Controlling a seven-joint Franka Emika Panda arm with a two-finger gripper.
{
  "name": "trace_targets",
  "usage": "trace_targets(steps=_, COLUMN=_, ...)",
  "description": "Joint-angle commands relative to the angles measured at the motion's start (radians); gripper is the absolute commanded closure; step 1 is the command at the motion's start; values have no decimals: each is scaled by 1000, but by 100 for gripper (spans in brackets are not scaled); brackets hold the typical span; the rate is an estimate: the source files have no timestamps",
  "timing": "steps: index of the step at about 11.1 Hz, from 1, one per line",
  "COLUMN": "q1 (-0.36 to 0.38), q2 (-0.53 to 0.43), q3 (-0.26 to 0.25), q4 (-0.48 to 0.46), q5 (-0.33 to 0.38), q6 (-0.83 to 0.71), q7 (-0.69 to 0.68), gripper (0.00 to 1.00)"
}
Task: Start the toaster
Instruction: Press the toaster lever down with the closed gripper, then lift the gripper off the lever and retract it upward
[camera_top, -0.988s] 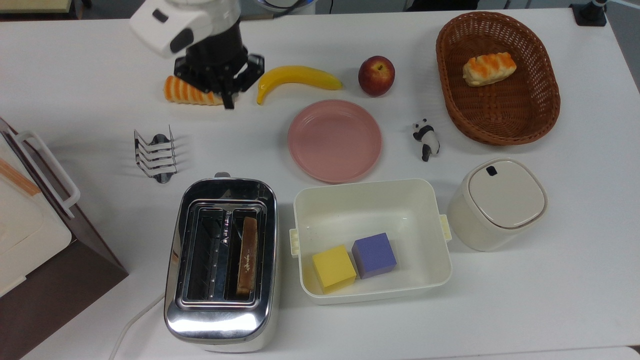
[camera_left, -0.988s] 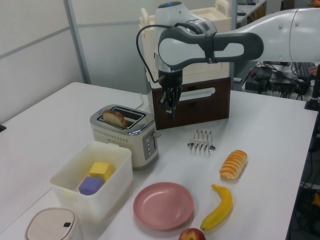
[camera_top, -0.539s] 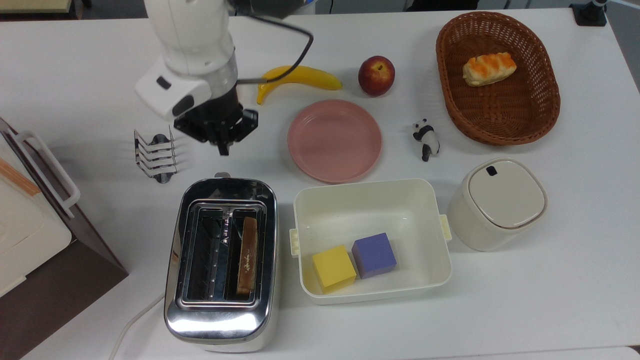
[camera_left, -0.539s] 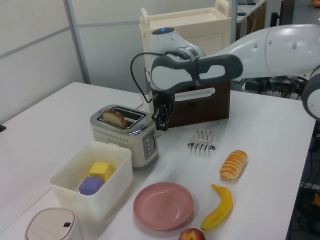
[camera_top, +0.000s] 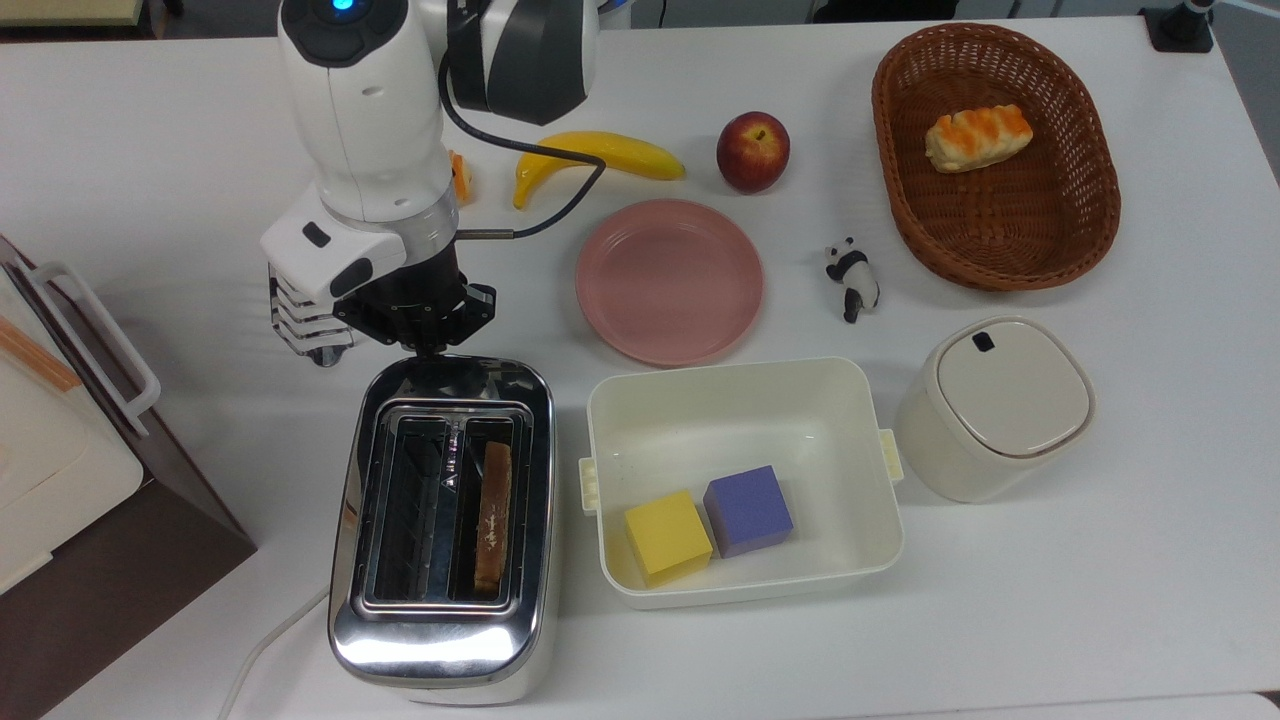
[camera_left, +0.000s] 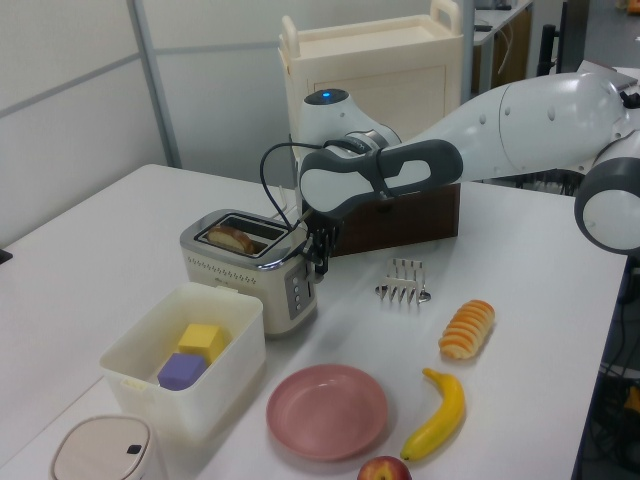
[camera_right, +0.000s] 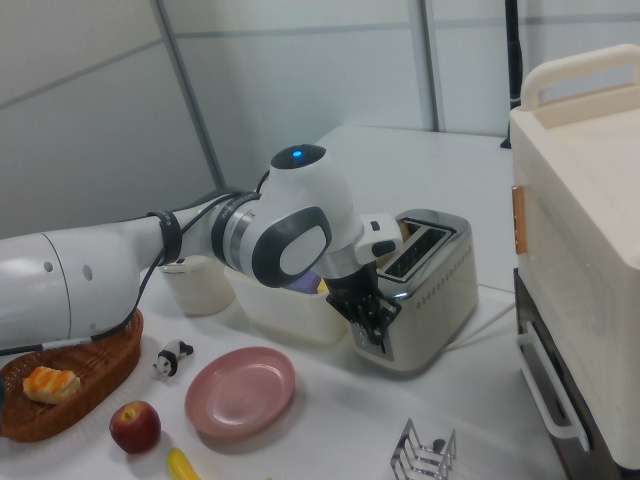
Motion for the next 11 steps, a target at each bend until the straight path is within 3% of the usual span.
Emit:
trace_targets(steps=1, q1=9, q2=44, q3=-5, q4=-23, q5=-24, q6=28, q7=-25, gripper=100)
trace_targets(steps=5, q1=12, q2=73, q3=-4, q4=-22, q5=-38, q6=25, q7=-28, gripper=100)
trace_targets(steps=7, q1=11, q2=3, q3=-4, q4=-22, q5=-38, q6=-33, q7=-27, gripper=100)
trace_targets(steps=11, q1=20, q2=-178, q3=7, q4=-16, q5=-28, q6=-358, q7=-69, gripper=100)
